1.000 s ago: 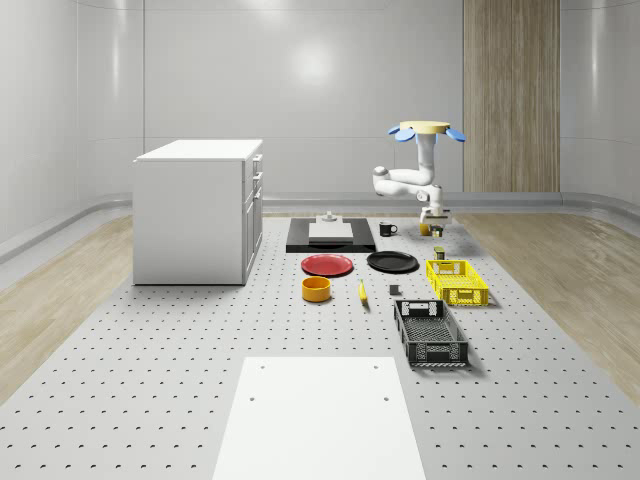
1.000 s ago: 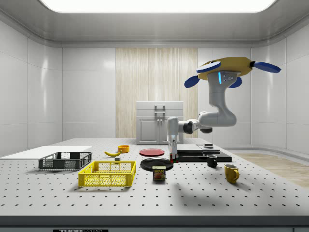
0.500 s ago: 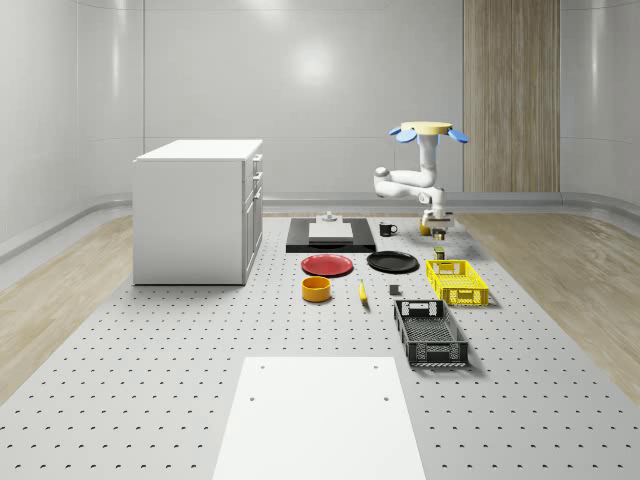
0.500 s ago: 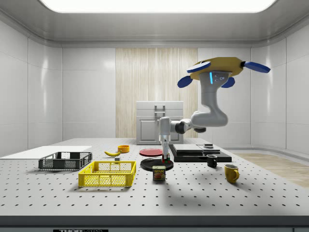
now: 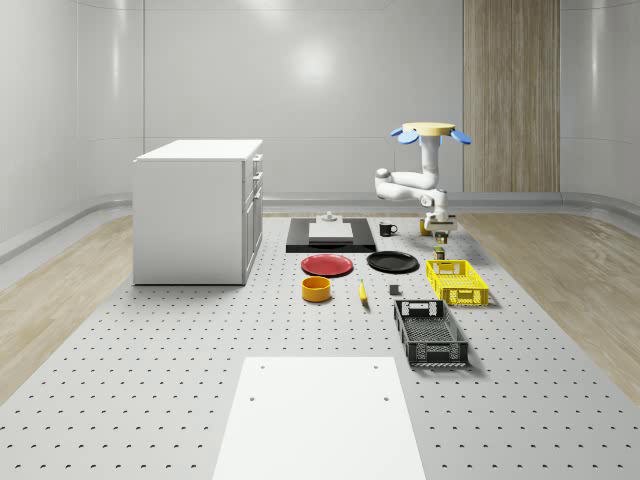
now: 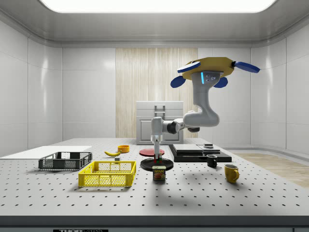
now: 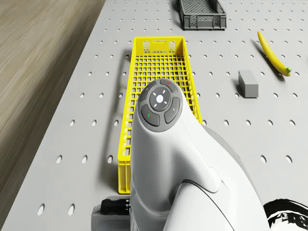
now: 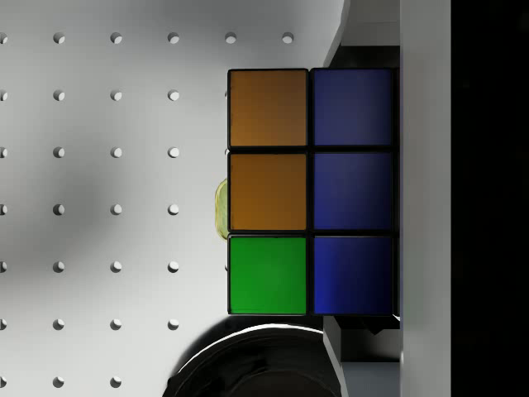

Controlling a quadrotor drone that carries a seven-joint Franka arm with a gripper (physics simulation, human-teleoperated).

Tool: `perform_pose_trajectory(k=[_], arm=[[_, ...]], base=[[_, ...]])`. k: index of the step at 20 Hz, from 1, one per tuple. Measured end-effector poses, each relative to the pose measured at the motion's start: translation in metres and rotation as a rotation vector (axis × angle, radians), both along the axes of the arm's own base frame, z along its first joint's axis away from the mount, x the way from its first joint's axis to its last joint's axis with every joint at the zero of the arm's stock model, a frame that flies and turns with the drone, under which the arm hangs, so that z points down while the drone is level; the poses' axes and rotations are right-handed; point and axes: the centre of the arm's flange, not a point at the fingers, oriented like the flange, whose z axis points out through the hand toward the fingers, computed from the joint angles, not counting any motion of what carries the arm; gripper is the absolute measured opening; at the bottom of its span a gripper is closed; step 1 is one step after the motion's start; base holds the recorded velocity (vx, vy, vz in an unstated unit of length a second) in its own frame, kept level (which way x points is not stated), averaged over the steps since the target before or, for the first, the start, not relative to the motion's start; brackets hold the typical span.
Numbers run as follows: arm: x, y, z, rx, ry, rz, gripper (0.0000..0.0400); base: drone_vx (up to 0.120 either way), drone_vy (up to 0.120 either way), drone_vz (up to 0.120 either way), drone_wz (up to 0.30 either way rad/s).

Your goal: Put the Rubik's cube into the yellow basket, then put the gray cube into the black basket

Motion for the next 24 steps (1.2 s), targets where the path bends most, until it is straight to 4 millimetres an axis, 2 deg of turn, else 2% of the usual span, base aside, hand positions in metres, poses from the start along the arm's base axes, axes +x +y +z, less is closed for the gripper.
perform_pose_trajectory(k=[24], arm=[[0.0000,0.0000,0.0000,0.000,0.000,0.000,0.0325]], base=[[0.120,-0.003,0.000,0.000]])
